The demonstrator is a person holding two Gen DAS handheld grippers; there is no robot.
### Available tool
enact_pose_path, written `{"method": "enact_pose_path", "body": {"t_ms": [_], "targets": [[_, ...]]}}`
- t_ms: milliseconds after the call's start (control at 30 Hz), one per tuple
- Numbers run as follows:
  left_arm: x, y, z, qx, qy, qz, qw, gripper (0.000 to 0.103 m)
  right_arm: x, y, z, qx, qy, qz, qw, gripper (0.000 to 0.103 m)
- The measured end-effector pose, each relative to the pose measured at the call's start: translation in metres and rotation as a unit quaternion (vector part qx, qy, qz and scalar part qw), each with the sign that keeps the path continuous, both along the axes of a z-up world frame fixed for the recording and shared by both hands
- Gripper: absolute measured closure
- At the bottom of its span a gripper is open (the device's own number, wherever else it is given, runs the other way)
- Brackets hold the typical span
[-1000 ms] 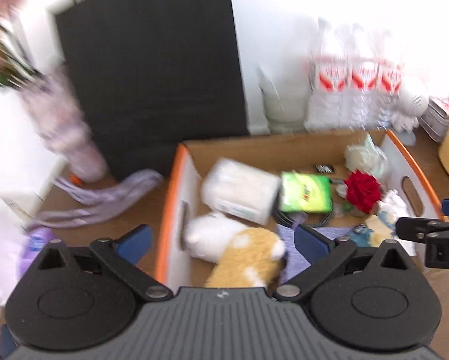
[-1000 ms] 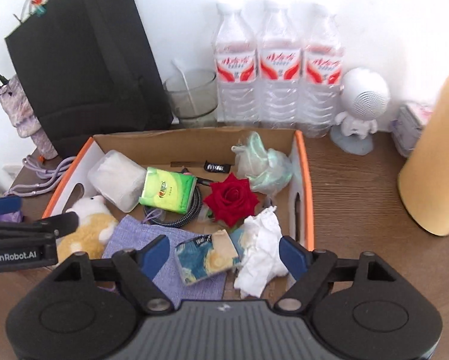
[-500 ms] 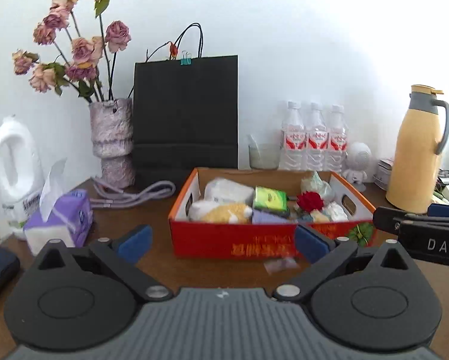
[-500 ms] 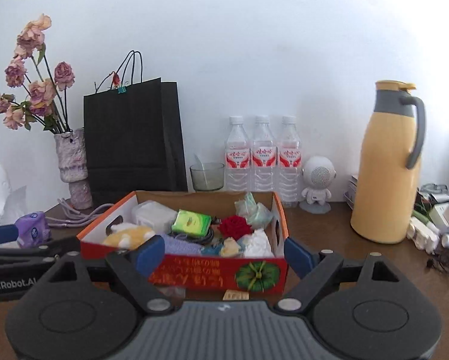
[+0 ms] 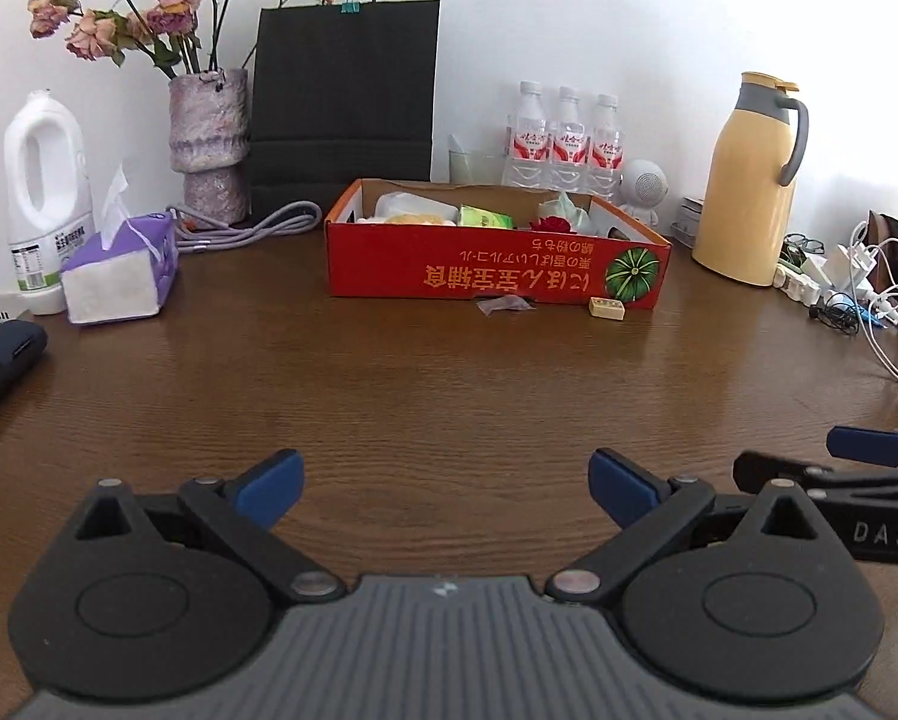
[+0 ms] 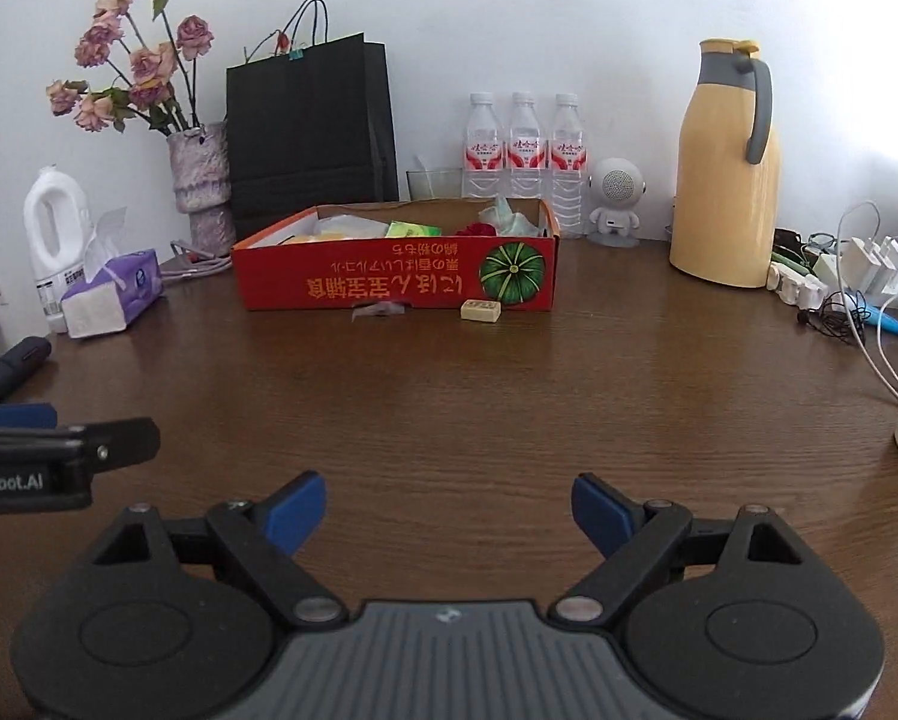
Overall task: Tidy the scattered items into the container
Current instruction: 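Move both tools back over the desk toward the beige block, then grasp the beige block with the right tool while the left grasps a small clear wrapper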
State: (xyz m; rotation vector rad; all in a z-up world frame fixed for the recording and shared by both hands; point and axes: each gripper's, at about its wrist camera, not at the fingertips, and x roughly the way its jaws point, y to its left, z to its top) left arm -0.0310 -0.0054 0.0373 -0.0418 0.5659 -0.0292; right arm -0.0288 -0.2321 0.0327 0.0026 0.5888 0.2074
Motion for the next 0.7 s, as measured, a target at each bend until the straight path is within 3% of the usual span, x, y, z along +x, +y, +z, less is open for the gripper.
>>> {"method": "enact_pose_path", "body": {"t_ms": [167,233,267,367,433,500,533,700], "targets": [[0.064,0.010,0.006,0.004,0.008,0.019,0.9998,0.000,0.101,0.011,0.005,0.005,0.003,-0.020,1.000,0.023],[0.089,0.011,0.005,0.005,0.016,0.019,0.9997,0.001,0.147,0.018,-0.003,0.013,0.026,-0.024,0.999,0.032],[0.102,0.012,0.005,0.000,0.024,0.023,0.9995,0.003,0.166,0.020,-0.007,0.019,0.036,-0.021,0.999,0.042],[0.133,0.009,0.002,-0.013,0.029,0.017,0.9993,0.004,0.210,0.032,-0.016,0.004,0.061,-0.033,0.998,0.047],[0.153,0.006,-0.002,-0.023,0.033,0.008,0.9992,0.006,0.227,0.040,-0.026,-0.024,0.072,-0.040,0.996,0.049],[0.173,0.000,-0.008,-0.031,0.041,-0.005,0.9987,0.014,0.230,0.041,-0.029,-0.033,0.054,-0.042,0.997,0.061],[0.182,-0.004,-0.012,-0.032,0.047,-0.008,0.9984,0.017,0.229,0.040,-0.029,-0.032,0.053,-0.038,0.997,0.074],[0.221,-0.032,-0.022,-0.027,0.065,-0.027,0.9972,0.022,0.220,0.019,-0.026,-0.024,0.056,-0.026,0.998,0.075]]}}
